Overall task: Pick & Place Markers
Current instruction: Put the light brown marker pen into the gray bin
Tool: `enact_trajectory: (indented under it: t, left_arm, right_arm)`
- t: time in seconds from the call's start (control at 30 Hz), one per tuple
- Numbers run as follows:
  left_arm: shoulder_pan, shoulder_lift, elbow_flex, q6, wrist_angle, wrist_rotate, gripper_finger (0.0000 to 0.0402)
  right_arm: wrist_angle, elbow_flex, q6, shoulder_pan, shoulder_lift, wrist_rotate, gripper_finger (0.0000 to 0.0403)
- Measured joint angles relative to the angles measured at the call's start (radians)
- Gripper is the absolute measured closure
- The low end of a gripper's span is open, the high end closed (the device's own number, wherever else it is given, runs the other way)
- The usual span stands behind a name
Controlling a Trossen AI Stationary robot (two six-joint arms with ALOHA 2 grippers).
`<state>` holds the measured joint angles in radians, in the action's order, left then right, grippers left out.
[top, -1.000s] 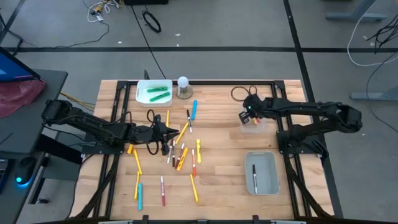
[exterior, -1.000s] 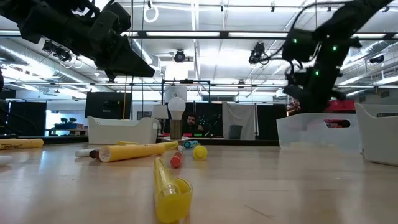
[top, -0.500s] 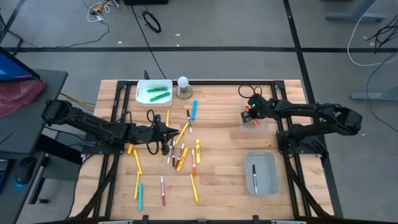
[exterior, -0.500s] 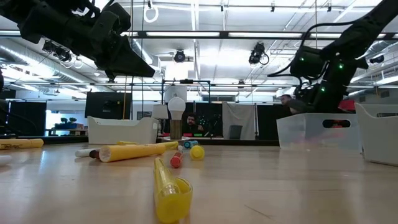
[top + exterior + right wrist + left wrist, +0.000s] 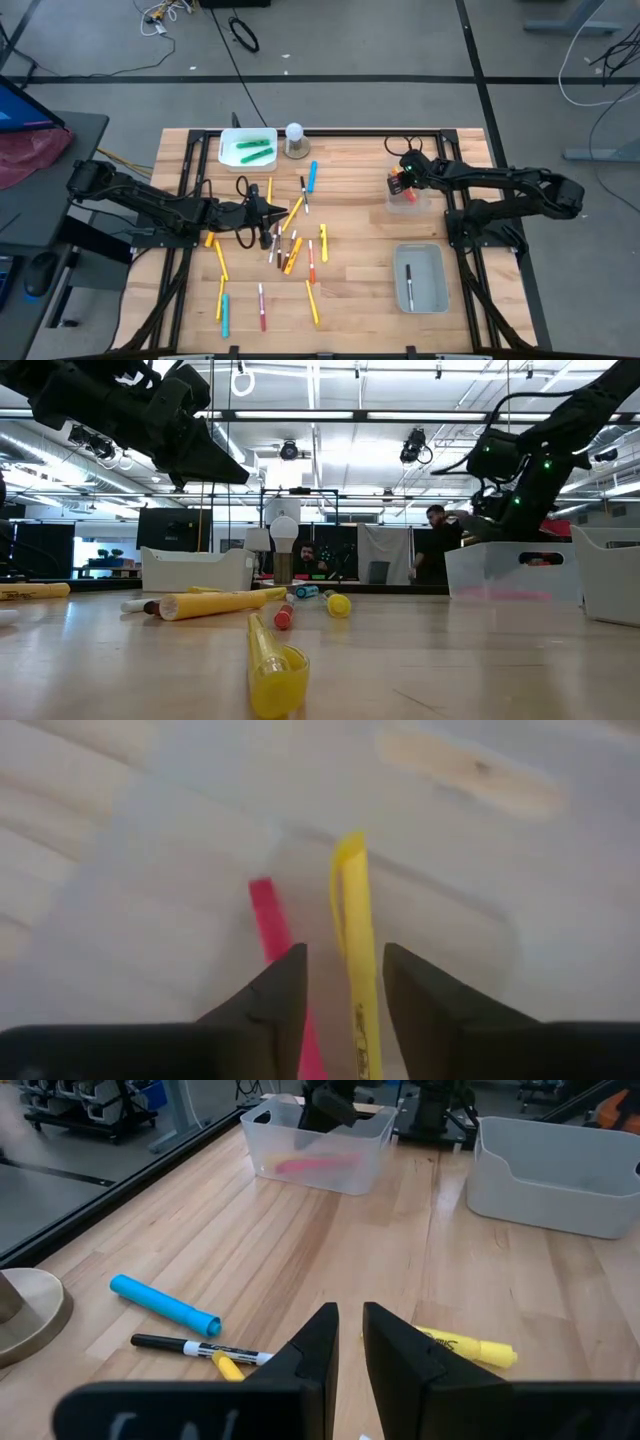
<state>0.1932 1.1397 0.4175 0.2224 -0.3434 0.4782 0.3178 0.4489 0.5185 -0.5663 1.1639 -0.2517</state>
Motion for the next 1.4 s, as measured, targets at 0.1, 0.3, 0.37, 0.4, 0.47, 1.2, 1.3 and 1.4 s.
enact_trajectory:
  t: [0.1,0.3,0.37,0.4,0.47,1.2,1.3,1.4]
  left_arm:
    - [0.0,0.0,0.0,0.0,0.0,0.0,0.0346]
    - [0.0,0.0,0.0,0.015,-0.002,0.0,0.0346]
    - [0.0,0.0,0.0,0.026,-0.004,0.0,0.0346]
    - [0.0,0.0,0.0,0.031,-0.004,0.0,0.0346]
    - [0.0,0.0,0.0,0.049,-0.004,-0.014,0.0346]
    - [0.186,0.0,0.043,0.323,0.318,-0.228,0.0346]
    - [0.257,0.001,0.043,0.342,0.346,-0.162,0.0339]
    - [0.297,0.024,0.043,0.396,0.366,-0.093,0.0311]
  right_arm:
    - [0.034,0.03,-0.005,0.0,-0.049,0.022,0.0248]
    - [0.063,0.103,-0.018,0.062,-0.163,0.07,0.0251]
    - [0.016,0.114,-0.022,0.124,-0.194,0.074,0.0258]
    - [-0.025,0.115,-0.022,0.162,-0.206,0.079,0.0261]
    - [-0.118,0.114,-0.023,0.253,-0.217,0.087,0.0269]
    - [-0.898,0.111,-0.226,0.925,0.316,-0.126,0.0331]
    - [-0.959,0.111,-0.248,0.915,0.353,-0.126,0.0334]
    - [-1.013,0.111,-0.27,0.901,0.371,-0.126,0.0337]
